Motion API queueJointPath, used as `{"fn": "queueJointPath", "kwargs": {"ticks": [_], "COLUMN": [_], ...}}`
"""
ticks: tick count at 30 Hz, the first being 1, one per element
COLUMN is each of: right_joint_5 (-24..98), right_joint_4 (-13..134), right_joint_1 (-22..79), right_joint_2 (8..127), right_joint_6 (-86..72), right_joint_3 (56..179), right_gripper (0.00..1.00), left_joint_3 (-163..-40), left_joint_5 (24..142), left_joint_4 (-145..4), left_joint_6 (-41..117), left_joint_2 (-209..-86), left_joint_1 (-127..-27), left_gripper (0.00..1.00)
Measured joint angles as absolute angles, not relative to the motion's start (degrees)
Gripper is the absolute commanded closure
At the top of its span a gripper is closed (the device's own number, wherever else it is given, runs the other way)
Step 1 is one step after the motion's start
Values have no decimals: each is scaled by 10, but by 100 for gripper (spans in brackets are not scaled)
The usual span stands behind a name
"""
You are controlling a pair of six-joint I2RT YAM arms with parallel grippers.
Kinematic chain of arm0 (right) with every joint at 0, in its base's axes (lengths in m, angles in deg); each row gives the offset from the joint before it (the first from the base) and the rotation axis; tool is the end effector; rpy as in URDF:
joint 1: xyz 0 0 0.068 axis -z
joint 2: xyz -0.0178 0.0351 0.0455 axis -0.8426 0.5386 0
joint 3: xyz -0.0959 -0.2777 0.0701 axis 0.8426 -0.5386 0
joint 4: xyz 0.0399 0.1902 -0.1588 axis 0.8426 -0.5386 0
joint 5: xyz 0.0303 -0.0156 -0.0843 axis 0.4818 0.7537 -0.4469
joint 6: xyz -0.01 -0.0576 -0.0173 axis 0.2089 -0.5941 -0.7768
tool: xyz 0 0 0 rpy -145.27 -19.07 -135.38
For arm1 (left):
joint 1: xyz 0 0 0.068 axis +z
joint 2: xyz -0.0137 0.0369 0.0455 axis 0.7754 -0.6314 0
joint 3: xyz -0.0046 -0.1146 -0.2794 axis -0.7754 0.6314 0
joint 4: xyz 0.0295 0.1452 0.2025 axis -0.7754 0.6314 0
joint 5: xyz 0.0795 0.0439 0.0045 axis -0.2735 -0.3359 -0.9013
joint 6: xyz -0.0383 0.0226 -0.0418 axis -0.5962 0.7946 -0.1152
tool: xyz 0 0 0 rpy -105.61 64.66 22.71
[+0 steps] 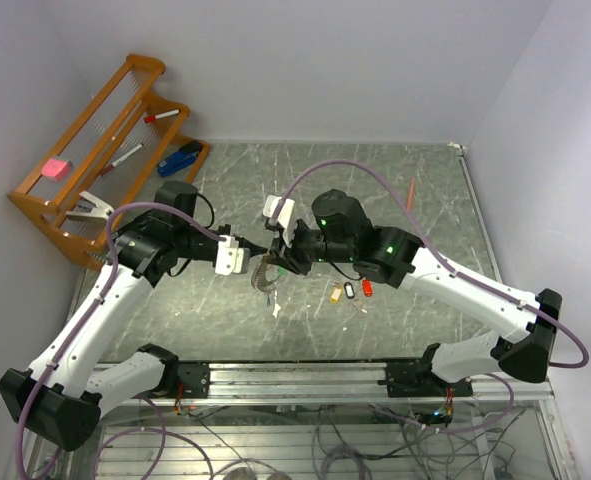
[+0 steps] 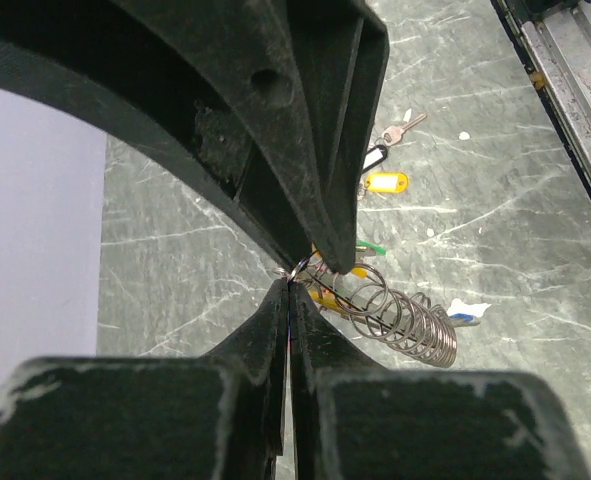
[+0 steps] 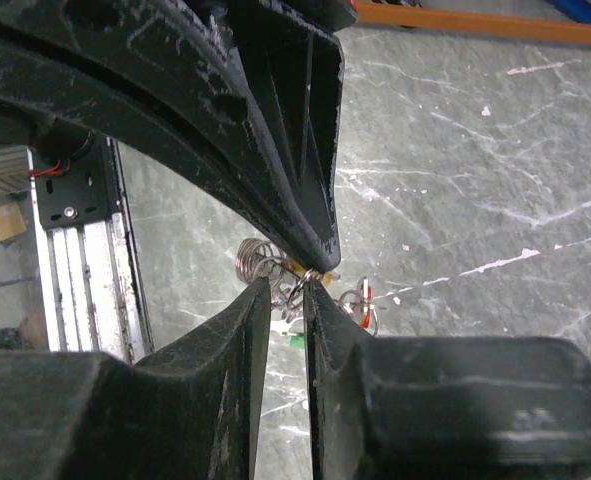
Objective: Put the keys on the keyring
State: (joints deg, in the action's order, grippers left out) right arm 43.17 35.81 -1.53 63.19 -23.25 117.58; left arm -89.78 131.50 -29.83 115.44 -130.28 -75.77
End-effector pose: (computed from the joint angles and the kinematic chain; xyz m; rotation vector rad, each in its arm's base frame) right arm 0.1429 0.2579 0.4028 -1.3061 1.6538 0.7723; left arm 0.1445 -0.1093 0.3743 1.7022 0.9502 -0.6201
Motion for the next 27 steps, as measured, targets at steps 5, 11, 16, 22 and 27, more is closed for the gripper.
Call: {"fn": "queueJointPath", "kwargs": {"ticks": [5,11,16,22,27], "right_joint_5": [432,430,428,423,409], "right_joint_4": [358,348,335,333,349], "right_joint_1": [-15,-14,-12,-12,-11], "right_joint_2": [644,652,659,660,656], "right_joint_6": [-237,-241,-244,-245,-243], "right_joint_3": [1187,1195,1202,1204,1197], "right_gripper": [86,98,100,100,100], "left_joint_3": [-904,-907,-907,-907,-907], "left_joint_5": [1311,1302,1294,1287,1276], "left_joint_4": [-295,-288,-281,-284,-302], "left_joint_6": [1154,1155,1155,1146,1118], "left_joint_2": [-1304,-1305,-1306,-1306,-1306], "left_joint_1": [-759,-761,-762,-765,-765], "left_gripper": [93,93,93,93,88]}}
